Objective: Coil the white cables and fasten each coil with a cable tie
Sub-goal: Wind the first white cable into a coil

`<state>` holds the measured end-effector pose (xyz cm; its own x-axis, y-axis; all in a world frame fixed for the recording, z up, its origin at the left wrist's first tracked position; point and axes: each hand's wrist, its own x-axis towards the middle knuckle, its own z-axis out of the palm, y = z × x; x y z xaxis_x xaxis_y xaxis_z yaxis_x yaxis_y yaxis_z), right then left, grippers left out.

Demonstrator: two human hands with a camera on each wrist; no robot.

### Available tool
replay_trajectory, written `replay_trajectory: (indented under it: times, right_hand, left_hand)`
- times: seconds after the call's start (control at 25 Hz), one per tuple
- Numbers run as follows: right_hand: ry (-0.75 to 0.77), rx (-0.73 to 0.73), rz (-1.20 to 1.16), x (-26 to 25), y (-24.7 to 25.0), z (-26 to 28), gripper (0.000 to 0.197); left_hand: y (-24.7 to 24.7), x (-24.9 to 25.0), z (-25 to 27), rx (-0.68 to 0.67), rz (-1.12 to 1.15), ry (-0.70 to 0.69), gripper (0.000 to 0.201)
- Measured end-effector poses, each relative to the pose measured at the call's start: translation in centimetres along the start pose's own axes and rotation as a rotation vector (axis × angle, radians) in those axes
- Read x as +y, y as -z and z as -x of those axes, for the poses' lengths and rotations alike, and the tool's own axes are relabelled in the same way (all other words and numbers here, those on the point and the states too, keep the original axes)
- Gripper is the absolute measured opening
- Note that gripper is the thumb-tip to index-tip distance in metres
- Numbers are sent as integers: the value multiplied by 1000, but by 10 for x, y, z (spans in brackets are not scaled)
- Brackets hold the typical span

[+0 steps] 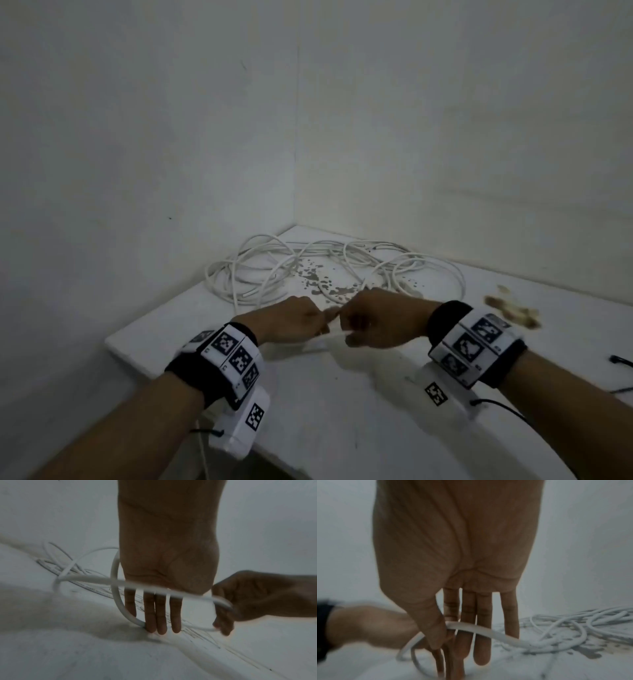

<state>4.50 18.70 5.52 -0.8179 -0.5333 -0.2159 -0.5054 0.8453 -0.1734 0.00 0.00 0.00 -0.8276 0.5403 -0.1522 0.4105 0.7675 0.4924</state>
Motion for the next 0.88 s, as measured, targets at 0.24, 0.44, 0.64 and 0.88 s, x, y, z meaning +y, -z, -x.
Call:
replay_trajectory:
  times: [0.24, 0.44, 0.64, 0.88]
  right_hand:
    - [-105, 435, -208, 28, 88, 64, 14]
    - [-249, 750, -352, 51, 147, 120, 16]
    - [-321, 895, -308, 50, 186, 147, 12]
    - [-359, 1205, -415, 56, 213, 173, 13]
  left_hand:
    - [16, 23, -3, 135, 559, -57, 113]
    - [18, 40, -11, 246, 677, -146, 103]
    - [14, 57, -35, 226, 302, -168, 40]
    - [13, 71, -54, 92, 145, -16, 61]
